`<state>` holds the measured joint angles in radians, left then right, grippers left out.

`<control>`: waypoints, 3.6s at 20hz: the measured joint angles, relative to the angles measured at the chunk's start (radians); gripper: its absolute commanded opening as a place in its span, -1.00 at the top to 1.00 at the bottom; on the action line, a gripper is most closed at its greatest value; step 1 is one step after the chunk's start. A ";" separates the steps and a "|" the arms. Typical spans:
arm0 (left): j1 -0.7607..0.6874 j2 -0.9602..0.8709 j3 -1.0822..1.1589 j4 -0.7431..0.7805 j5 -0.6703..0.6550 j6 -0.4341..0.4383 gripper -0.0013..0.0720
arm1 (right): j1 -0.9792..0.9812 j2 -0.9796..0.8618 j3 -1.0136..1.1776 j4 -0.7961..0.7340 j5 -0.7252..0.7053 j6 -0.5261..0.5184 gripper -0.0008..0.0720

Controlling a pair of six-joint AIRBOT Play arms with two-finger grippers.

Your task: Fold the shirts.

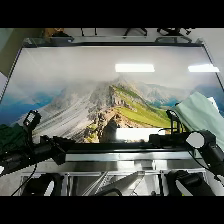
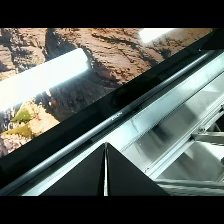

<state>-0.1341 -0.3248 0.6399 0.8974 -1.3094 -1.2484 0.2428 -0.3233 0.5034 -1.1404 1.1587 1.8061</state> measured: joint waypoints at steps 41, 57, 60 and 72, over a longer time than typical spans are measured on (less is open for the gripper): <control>0.625 -1.032 0.266 1.013 0.017 -0.259 0.95 | 0.000 0.000 0.000 0.000 -0.007 0.000 0.92; -0.184 -0.729 0.971 0.417 -0.002 -0.235 0.94 | 0.000 -0.001 0.000 0.000 -0.008 -0.002 0.92; -0.282 -0.801 0.921 0.399 0.021 -0.236 0.94 | 0.000 -0.001 0.000 0.000 -0.008 -0.003 0.92; -0.113 -0.947 0.733 0.387 -0.092 -0.204 -0.86 | 0.000 -0.081 0.024 0.018 -0.179 -0.045 0.21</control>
<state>-0.2470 -1.2716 1.3727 1.2842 -1.4017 -1.4528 0.2428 -0.4042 0.5270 -1.1225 0.9798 1.7607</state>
